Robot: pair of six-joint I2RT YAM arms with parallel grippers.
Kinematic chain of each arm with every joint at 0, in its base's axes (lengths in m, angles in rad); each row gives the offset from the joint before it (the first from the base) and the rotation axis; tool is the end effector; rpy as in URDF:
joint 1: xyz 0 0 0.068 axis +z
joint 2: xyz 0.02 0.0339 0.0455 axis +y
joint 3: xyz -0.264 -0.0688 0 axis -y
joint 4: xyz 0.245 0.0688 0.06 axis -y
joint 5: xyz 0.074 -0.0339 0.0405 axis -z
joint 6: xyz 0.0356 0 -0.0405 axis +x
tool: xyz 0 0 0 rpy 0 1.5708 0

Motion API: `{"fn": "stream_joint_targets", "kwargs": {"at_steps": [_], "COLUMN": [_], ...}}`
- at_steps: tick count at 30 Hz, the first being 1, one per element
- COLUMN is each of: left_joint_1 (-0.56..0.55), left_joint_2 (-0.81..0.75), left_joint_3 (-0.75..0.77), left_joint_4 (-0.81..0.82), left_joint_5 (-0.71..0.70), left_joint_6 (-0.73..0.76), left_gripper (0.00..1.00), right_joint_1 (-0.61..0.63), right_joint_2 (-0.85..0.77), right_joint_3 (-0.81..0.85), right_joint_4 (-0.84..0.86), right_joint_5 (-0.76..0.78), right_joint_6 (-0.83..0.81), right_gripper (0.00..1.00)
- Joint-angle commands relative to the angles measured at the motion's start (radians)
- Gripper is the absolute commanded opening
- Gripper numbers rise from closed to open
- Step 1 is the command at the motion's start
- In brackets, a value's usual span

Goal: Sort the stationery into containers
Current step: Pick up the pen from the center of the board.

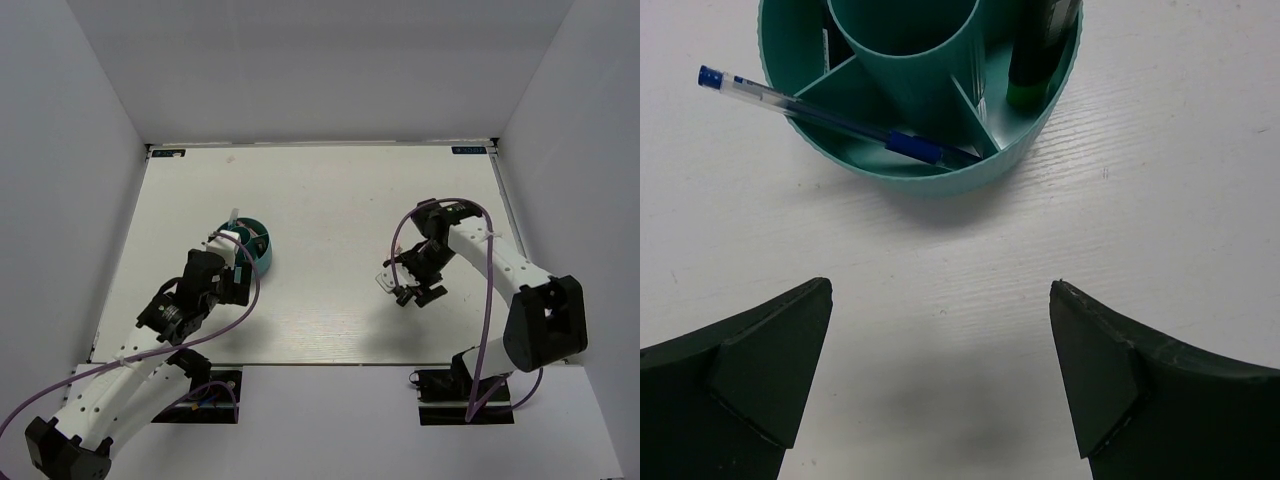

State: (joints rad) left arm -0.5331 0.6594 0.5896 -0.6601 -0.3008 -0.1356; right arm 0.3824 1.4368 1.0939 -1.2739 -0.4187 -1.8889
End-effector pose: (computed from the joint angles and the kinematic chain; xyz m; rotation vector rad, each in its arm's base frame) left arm 0.1263 -0.0623 0.2460 0.2956 2.2418 -0.0081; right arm 0.2087 0.0995 0.2429 -2.5770 1.2133 0.4863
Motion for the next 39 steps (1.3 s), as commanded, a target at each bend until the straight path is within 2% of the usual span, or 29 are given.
{"fn": "stream_joint_targets", "kwargs": {"at_steps": [1, 8, 20, 24, 30, 36, 39], "left_joint_1": [-0.001, 0.001, 0.001, 0.002, 0.001, 0.002, 0.001], "left_joint_2": [-0.004, -0.014, -0.009, -0.007, -0.007, -0.014, -0.015], "left_joint_3": [0.039, 0.038, 0.038, 0.038, 0.036, 0.038, 0.036], "left_joint_4": [-0.013, -0.010, -0.012, -0.013, -0.016, -0.016, -0.016], "left_joint_5": [0.015, 0.000, -0.006, -0.004, -0.012, -0.014, -0.017], "left_joint_6": [-0.001, 0.002, 0.002, 0.004, 0.002, 0.002, 0.002], "left_gripper": [1.00, 1.00, 1.00, 1.00, 1.00, 1.00, 1.00], "right_joint_1": [-0.005, 0.006, 0.018, 0.039, 0.064, 0.082, 0.088], "right_joint_2": [0.039, 0.126, 0.139, 0.140, 0.142, 0.143, 0.132], "right_joint_3": [-0.009, -0.028, -0.158, -0.201, -0.238, -0.315, -0.331], "right_joint_4": [0.091, 0.177, 0.327, 0.441, 0.490, 0.551, 0.548], "right_joint_5": [-0.031, 0.040, 0.116, 0.150, 0.222, 0.276, 0.278], "right_joint_6": [-0.131, -0.128, -0.093, -0.041, -0.029, -0.033, -0.026], "right_gripper": [0.80, 0.74, 0.68, 0.65, 0.63, 0.57, 0.50]}}
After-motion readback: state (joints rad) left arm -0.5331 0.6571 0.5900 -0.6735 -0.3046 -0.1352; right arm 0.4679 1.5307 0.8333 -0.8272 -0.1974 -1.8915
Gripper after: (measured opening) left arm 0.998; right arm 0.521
